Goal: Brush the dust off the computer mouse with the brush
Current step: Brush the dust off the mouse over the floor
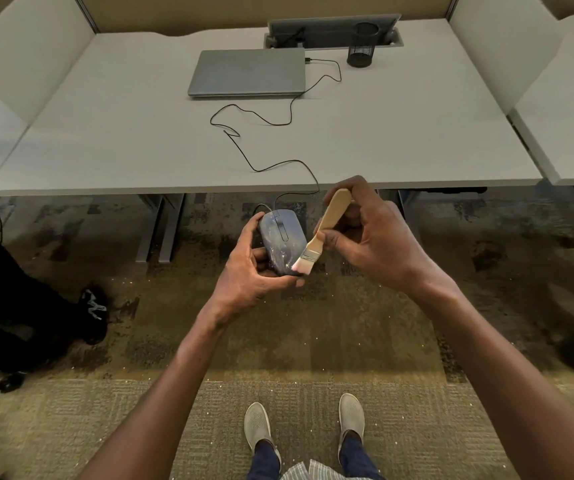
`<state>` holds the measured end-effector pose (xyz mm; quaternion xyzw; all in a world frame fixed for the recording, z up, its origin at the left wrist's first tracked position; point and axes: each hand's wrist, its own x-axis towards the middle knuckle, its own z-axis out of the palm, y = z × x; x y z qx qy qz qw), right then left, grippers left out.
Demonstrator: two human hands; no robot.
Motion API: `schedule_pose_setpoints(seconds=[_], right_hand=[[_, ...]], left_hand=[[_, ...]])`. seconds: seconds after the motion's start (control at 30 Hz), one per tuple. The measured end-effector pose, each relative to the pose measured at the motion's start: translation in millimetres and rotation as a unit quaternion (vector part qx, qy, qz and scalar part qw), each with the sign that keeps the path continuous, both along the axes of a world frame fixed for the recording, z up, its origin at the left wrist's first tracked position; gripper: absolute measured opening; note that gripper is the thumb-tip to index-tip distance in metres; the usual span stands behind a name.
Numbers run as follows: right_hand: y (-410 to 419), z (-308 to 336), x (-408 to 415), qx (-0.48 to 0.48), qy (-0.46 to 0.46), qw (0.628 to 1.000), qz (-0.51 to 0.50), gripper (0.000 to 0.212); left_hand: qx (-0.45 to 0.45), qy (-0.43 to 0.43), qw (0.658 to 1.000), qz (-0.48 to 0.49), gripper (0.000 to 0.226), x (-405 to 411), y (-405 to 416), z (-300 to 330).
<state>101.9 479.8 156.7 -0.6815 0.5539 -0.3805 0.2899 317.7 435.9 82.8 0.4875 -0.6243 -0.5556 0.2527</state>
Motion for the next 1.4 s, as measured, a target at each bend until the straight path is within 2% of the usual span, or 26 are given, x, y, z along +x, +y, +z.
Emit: schedule_pose_setpoints(seconds=[0.13,0.33,0.53,0.7,0.8,0.93,1.17,1.3,1.4], right_hand=[[-11.0,3.0,4.7,-0.033,0.024,0.999,-0.022,0.043],[-20.1,11.9,6.1,-0.099,0.012,0.991,-0.088,0.042],[-18.5,7.9,12.1,-0.046,0.016,0.998,-0.038,0.045],[-26.3,1.7,6.1,-0.063,0.062,0.99,-0.11,0.041],[-26.7,3.1,1.9,-0.066,0.045,0.987,-0.142,0.041],[-22.7,5.5,2.6,-0.021,-0.004,0.996,-0.092,0.043],[-14.6,-4.3,-0.5,0.028,-0.025,0.999,-0.02,0.037],[-15.1,-8.9,-4.1,-0.005,-0.007,0.997,-0.074,0.039],[-12.7,-3.2,-7.1,-0.034,-0.035,0.994,-0.096,0.04]], left_hand=[[-0.002,0.005,1.0,-0.006,0.132,0.4,-0.2,1.8],[0.015,0.002,1.0,-0.011,0.133,5.1,2.3,-2.1],[0.009,0.016,1.0,-0.009,0.133,5.4,-0.2,-1.2],[-0.002,0.014,1.0,-0.028,0.131,9.6,-1.1,-5.6],[-0.003,0.01,1.0,-0.024,0.131,8.8,-0.1,-4.7],[-0.007,0.004,1.0,-0.011,0.13,9.3,-1.8,-4.2],[0.0,0.005,1.0,0.004,0.132,10.1,-7.8,-1.4],[0.005,0.008,1.0,0.01,0.132,8.9,-9.8,-0.3],[0.007,0.008,1.0,0.015,0.132,9.0,-9.8,-0.9]])
